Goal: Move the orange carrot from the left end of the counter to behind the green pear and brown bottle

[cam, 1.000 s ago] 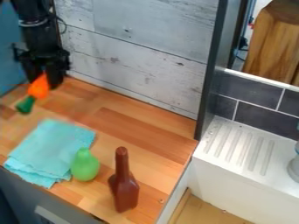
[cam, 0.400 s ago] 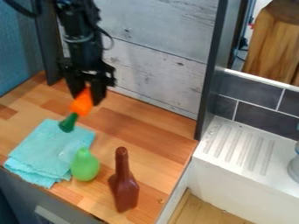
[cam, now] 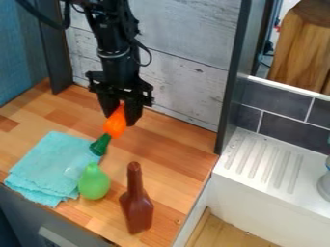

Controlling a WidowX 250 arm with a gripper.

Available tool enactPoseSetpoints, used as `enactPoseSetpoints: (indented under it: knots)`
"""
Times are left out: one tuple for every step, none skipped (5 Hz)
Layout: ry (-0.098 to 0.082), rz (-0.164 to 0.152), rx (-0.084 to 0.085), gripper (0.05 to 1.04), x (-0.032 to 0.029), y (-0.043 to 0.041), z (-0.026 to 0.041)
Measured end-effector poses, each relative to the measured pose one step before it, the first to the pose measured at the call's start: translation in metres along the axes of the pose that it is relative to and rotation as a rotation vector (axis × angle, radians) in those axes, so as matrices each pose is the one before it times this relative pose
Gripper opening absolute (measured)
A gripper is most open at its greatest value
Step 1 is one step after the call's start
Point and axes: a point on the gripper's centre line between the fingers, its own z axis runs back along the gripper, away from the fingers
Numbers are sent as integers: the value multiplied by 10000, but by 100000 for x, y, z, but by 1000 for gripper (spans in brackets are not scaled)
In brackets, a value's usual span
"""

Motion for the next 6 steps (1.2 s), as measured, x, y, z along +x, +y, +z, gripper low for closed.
enactPoseSetpoints:
  knots:
    - [-10,15,-71,559,510,-871,-867]
    - [179,-63,-29,559,383,-858,-1244]
    - [380,64,-20,559,146,-917,-1672]
    - [17,138,-212,559,127,-603,-1019]
    - [75,121,-38,559,-289,16,-1126]
    - [45,96,-134,559,-51,-191,-335]
